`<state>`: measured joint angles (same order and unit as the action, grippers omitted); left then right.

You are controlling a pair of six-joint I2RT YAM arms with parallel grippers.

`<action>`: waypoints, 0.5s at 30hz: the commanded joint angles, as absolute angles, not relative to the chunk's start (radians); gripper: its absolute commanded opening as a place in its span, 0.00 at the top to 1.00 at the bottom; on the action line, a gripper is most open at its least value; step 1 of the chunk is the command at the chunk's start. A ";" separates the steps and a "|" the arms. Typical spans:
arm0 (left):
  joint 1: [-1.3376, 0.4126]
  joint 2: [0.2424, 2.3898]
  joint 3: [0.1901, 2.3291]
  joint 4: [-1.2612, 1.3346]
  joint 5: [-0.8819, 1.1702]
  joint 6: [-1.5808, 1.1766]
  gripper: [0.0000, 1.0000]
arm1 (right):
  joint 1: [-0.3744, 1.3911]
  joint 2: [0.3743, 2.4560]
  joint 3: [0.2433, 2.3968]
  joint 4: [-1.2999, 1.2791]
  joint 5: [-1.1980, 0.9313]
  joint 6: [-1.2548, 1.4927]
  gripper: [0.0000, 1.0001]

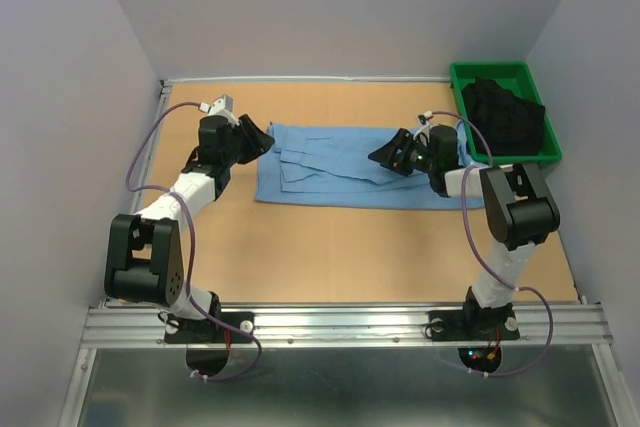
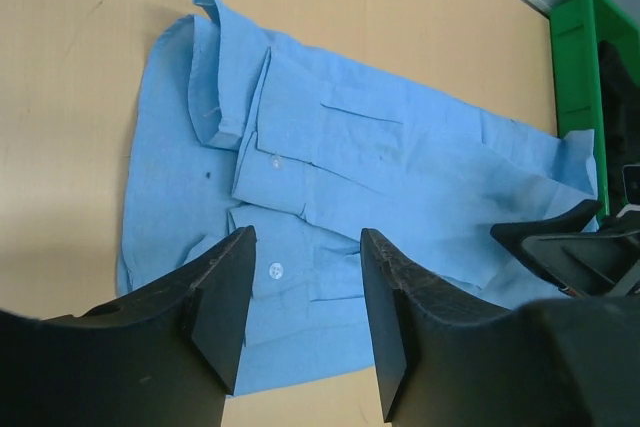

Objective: Fold and stack the long sleeve shirts
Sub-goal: Fold the shirt

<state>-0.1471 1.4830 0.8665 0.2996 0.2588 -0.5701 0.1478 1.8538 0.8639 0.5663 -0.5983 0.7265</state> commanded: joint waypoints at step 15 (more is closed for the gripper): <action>-0.147 1.227 0.763 0.201 0.222 -0.491 0.45 | 0.584 2.141 0.994 0.623 -0.683 0.726 0.50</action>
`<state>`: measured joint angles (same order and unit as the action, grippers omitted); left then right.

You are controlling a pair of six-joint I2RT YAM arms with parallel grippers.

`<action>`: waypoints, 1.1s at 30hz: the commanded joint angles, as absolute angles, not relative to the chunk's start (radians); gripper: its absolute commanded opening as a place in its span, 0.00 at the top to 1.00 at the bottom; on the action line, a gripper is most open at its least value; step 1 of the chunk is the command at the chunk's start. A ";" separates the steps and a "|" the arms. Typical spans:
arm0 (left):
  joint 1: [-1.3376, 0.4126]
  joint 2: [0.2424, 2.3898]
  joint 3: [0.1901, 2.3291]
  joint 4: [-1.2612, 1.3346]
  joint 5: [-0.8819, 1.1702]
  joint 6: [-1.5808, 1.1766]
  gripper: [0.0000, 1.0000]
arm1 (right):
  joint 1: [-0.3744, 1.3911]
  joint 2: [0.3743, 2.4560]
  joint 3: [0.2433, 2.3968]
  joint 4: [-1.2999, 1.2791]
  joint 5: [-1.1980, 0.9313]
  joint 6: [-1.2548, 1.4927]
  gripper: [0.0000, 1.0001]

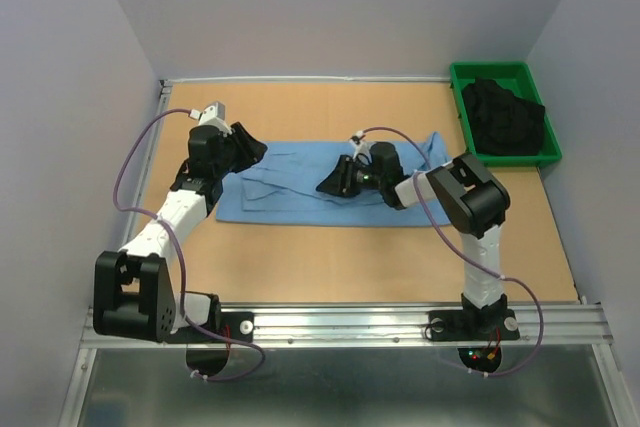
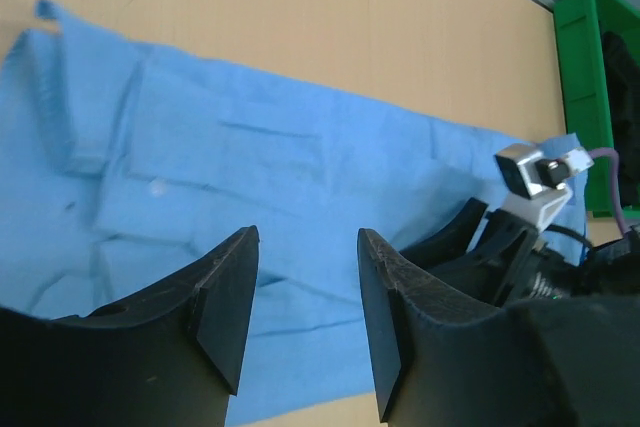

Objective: Fold and stack the long sleeve shirts
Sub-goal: Fold the shirt

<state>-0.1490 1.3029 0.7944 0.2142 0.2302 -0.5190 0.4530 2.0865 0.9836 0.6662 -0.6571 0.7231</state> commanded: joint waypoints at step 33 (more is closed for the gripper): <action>-0.609 1.647 0.827 0.315 0.365 -0.443 0.79 | 0.333 1.808 0.884 0.428 -0.621 0.658 0.37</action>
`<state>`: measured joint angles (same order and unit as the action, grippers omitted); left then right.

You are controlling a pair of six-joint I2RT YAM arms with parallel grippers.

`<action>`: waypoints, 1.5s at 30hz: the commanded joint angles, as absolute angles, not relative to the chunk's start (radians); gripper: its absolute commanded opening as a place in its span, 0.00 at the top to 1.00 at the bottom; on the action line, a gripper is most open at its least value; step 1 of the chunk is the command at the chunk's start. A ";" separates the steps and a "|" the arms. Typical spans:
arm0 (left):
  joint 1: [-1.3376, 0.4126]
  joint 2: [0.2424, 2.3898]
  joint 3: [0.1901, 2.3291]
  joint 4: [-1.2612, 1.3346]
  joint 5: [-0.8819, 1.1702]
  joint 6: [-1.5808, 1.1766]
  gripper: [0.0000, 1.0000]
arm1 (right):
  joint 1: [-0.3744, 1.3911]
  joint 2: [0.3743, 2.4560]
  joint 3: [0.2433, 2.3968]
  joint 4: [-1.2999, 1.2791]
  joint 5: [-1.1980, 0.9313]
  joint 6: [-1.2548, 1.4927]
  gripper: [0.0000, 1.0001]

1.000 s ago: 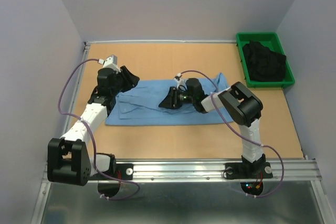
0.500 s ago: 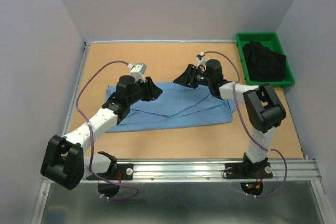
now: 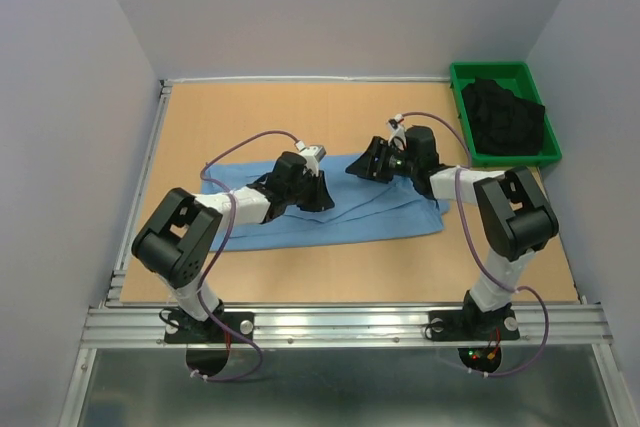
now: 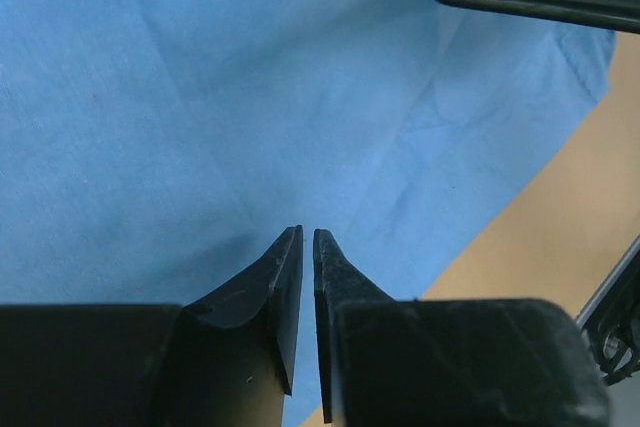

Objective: Fold and stack the long sleeve shirts
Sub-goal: Fold the shirt

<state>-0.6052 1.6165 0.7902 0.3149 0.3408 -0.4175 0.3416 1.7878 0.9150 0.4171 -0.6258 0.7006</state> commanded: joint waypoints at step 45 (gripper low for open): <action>-0.055 1.614 0.764 0.366 0.279 -0.621 0.64 | 0.005 1.877 0.966 0.319 -0.396 0.577 0.37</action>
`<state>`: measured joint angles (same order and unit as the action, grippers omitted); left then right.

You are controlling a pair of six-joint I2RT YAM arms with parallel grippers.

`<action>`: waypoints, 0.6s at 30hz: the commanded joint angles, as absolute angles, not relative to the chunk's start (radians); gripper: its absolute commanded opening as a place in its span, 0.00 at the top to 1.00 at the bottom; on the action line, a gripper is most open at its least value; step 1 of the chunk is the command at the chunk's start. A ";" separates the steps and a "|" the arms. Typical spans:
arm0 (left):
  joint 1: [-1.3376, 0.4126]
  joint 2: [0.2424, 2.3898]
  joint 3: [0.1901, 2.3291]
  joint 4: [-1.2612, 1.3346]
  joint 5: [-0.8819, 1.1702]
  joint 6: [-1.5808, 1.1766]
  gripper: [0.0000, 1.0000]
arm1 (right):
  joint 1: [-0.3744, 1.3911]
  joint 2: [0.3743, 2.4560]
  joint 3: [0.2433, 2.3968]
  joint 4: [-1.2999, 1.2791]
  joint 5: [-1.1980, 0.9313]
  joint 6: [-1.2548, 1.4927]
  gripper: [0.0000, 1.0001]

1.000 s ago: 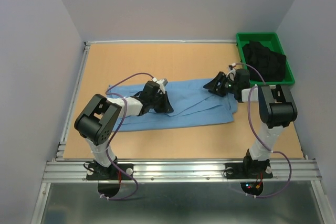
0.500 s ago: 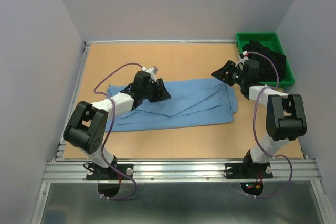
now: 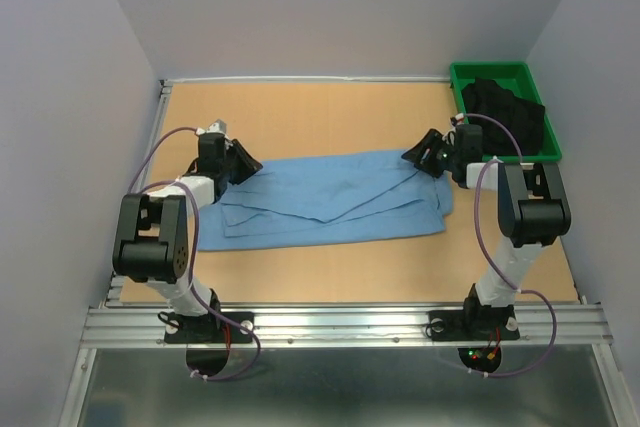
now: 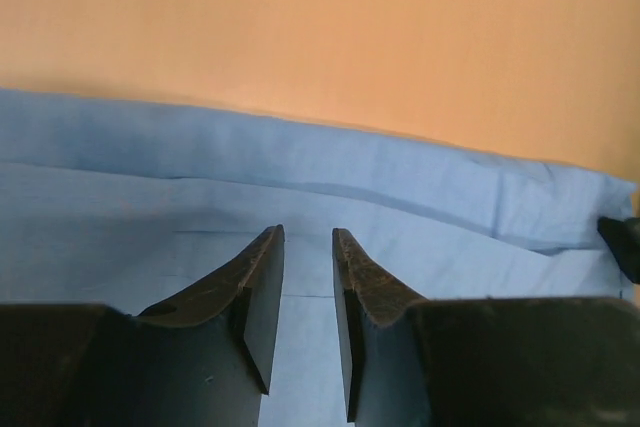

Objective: Fold and stack the long sleeve shirts
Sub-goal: Fold the shirt

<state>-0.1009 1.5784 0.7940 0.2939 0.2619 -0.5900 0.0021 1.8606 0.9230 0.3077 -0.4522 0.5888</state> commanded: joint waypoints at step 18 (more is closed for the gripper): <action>0.132 1.487 0.798 0.238 0.307 -0.620 0.45 | 0.020 1.623 1.048 -0.083 -0.175 0.477 0.37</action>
